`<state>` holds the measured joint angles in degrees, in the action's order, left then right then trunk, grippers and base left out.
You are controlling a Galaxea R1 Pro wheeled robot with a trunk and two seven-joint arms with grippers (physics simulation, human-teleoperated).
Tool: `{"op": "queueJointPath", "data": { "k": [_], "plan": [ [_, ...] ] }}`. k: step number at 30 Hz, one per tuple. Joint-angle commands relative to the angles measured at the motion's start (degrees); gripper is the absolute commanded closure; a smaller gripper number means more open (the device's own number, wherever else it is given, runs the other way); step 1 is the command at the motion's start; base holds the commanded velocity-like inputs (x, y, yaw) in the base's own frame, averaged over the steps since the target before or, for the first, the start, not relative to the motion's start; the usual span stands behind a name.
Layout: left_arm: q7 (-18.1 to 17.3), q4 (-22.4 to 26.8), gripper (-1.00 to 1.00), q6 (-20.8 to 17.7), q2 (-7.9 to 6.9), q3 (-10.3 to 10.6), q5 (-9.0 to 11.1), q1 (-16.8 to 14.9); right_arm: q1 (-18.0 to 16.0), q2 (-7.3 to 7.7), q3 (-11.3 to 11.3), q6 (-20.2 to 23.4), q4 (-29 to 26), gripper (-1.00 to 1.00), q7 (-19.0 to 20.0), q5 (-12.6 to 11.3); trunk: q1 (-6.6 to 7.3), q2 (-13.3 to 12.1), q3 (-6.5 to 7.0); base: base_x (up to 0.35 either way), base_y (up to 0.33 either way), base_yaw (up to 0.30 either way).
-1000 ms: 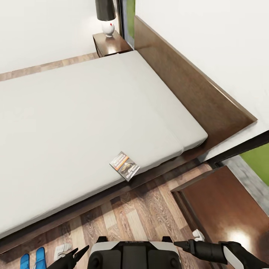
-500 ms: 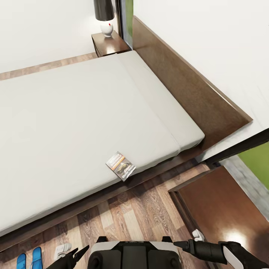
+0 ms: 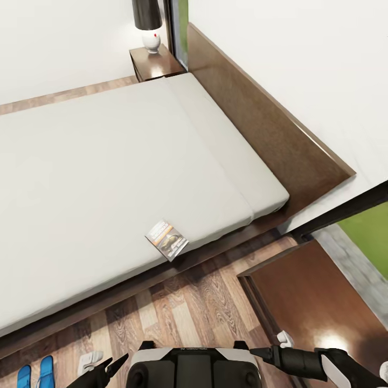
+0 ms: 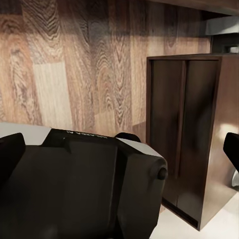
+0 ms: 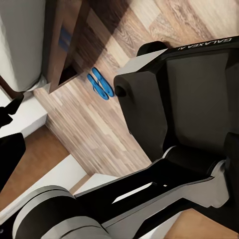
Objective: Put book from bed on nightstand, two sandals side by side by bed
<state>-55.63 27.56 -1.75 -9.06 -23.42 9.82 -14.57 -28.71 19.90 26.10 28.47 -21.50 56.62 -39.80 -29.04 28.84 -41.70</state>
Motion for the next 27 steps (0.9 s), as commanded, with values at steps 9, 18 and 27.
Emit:
{"op": "queueJointPath", "data": {
  "k": [9,18,27],
  "plan": [
    [-0.27,-0.04,-1.00,-0.62,0.00,-0.14,0.11,-0.02,-0.03,0.05,0.32,0.45,-0.05,-1.00,0.01,-0.55,-0.02,0.07,-0.05,0.000,-0.102,0.000],
    [-0.27,-0.04,-1.00,-1.31,0.00,-0.14,0.11,-0.02,-0.03,0.05,0.33,0.45,-0.03,-1.00,-0.02,-0.55,-0.02,0.07,-0.05,0.000,-0.040,0.000],
    [-0.24,-0.04,-1.00,-1.33,0.04,-0.11,0.11,-0.02,-0.03,0.05,0.29,0.45,-0.03,-1.00,-0.02,-0.55,-0.02,0.07,-0.05,0.000,-0.001,0.000]
  ]
}}
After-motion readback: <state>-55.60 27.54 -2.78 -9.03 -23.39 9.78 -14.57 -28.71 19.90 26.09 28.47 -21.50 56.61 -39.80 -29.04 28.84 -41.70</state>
